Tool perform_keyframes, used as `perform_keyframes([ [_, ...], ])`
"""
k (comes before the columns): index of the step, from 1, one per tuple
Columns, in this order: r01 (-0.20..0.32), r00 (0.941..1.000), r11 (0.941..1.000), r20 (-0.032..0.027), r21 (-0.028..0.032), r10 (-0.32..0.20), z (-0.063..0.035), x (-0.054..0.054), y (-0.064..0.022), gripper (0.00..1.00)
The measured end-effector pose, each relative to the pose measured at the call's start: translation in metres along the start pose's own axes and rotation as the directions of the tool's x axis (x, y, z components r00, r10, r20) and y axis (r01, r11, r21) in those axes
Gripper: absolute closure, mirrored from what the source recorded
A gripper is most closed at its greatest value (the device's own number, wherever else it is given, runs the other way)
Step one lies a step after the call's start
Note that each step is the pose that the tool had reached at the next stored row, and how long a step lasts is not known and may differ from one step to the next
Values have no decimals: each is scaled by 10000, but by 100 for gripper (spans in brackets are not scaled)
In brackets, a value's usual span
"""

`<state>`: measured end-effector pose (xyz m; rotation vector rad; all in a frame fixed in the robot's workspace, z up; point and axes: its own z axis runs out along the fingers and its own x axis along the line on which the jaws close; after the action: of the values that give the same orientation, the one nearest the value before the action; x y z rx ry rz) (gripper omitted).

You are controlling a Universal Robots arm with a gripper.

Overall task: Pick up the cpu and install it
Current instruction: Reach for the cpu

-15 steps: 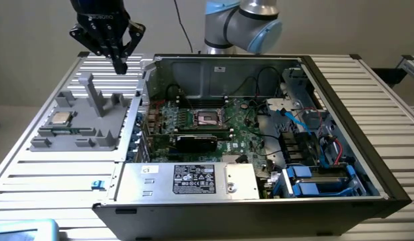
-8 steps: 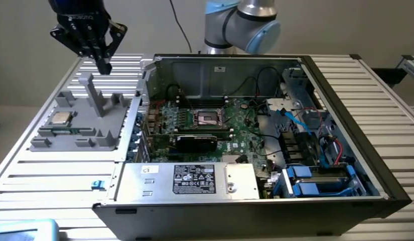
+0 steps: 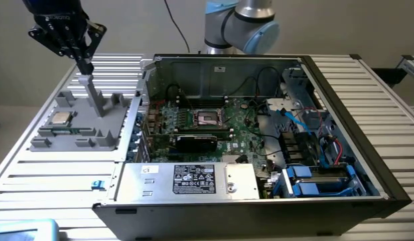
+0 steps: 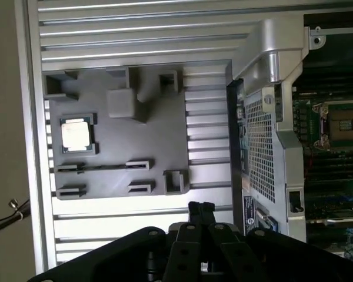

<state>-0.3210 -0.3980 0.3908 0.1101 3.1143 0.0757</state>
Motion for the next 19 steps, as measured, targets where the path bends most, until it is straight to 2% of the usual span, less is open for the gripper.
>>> perform_keyframes([
  [13,1,10000,10000,-1,1,-1,20,591,-9,89],
  [19,0,10000,10000,0,0,0,62,864,68,89],
])
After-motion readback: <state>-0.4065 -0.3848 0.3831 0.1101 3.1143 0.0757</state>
